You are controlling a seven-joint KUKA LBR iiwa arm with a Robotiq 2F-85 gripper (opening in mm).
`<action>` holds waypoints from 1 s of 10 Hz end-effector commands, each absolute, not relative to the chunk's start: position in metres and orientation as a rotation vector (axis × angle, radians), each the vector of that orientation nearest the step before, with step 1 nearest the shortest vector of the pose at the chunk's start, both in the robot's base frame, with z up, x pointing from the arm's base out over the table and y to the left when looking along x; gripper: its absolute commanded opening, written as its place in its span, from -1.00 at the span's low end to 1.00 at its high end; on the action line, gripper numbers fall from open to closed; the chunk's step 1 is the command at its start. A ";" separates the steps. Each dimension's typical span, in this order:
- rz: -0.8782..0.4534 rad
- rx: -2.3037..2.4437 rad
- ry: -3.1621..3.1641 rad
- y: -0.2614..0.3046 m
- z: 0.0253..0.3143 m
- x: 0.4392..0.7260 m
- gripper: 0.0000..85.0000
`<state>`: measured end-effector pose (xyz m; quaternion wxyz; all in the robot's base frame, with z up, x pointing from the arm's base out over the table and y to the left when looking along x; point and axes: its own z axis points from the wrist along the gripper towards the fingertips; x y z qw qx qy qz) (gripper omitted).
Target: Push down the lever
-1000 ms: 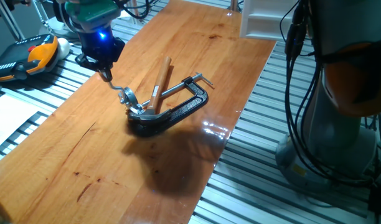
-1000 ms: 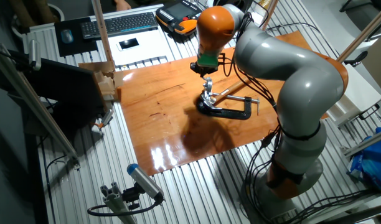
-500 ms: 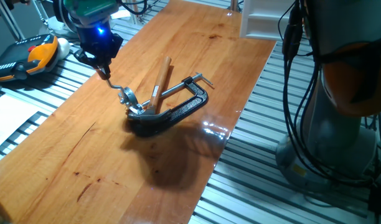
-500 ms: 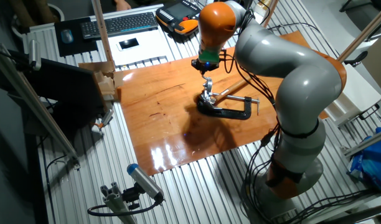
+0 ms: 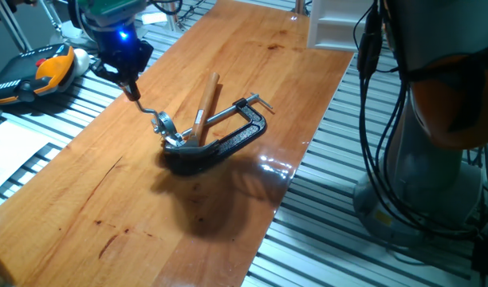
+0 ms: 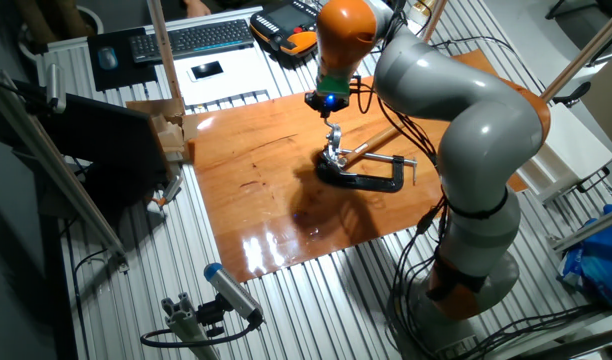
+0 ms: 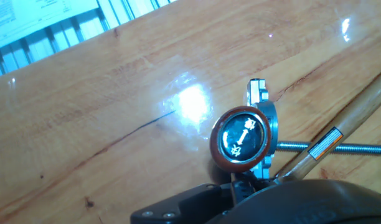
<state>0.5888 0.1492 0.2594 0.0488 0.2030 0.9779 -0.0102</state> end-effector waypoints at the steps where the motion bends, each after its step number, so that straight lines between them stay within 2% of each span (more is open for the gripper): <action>1: -0.039 0.626 2.978 0.152 0.259 0.590 -1.00; 10: -0.034 0.612 2.975 0.140 0.255 0.611 -1.00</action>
